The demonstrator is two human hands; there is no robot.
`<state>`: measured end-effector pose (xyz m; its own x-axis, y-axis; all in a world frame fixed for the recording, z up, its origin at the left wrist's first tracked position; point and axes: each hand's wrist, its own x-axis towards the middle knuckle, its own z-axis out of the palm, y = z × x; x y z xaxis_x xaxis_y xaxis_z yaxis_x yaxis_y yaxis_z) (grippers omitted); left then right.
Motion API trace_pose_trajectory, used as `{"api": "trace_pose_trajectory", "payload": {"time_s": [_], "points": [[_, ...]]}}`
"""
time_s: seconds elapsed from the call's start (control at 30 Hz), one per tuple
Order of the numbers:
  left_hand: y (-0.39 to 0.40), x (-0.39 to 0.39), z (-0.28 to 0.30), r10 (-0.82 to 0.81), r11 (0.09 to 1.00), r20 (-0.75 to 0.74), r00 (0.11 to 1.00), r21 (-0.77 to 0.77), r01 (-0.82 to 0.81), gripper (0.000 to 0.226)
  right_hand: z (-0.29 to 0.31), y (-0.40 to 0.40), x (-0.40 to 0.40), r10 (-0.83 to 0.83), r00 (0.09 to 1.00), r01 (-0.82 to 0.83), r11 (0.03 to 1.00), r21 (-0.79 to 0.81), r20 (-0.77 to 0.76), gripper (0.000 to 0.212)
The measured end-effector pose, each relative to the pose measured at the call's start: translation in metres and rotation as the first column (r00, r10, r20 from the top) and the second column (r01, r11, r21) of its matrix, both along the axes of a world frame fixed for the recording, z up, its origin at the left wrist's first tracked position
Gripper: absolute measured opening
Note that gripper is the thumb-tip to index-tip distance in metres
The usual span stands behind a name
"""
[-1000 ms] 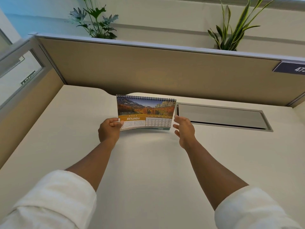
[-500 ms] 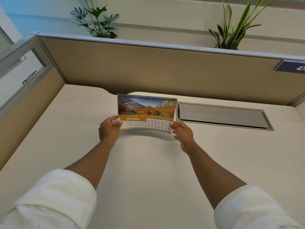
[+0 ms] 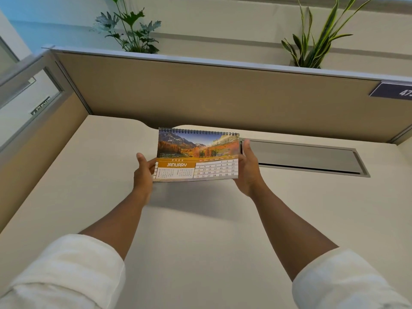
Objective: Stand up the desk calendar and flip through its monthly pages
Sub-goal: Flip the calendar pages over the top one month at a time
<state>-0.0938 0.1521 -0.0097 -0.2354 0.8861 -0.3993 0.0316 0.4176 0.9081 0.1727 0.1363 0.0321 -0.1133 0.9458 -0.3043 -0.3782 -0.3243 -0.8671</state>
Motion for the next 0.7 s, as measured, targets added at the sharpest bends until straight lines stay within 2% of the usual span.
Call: {"api": "trace_pose_trajectory", "payload": {"time_s": [0.13, 0.27, 0.37, 0.53, 0.7], "points": [[-0.001, -0.005, -0.003, 0.087, 0.996, 0.15, 0.985, -0.036, -0.082, 0.056, 0.012, 0.01, 0.0, 0.009, 1.0, -0.009, 1.0, 0.002, -0.025, 0.092], [0.001, -0.006, -0.005, 0.009, 1.0, 0.072, 0.997, -0.013, -0.008, 0.046, 0.023, 0.02, -0.001, -0.11, 0.985, 0.117, 0.992, 0.043, -0.13, 0.081], [0.0, -0.003, -0.005, 0.002, 0.999, 0.084, 0.996, 0.05, -0.006, 0.029, 0.028, 0.026, -0.002, -0.134, 0.969, 0.149, 0.987, 0.058, -0.208, 0.078], [0.003, -0.002, -0.011, -0.015, 0.996, 0.058, 0.998, 0.091, 0.01, 0.038, 0.032, 0.03, -0.001, -0.153, 0.975, 0.167, 0.983, 0.078, -0.161, 0.072], [0.004, -0.006, -0.014, 0.027, 0.996, 0.051, 0.998, 0.083, -0.031, 0.034, 0.027, 0.028, 0.003, -0.252, 0.961, 0.258, 0.965, 0.037, -0.116, 0.063]]}}
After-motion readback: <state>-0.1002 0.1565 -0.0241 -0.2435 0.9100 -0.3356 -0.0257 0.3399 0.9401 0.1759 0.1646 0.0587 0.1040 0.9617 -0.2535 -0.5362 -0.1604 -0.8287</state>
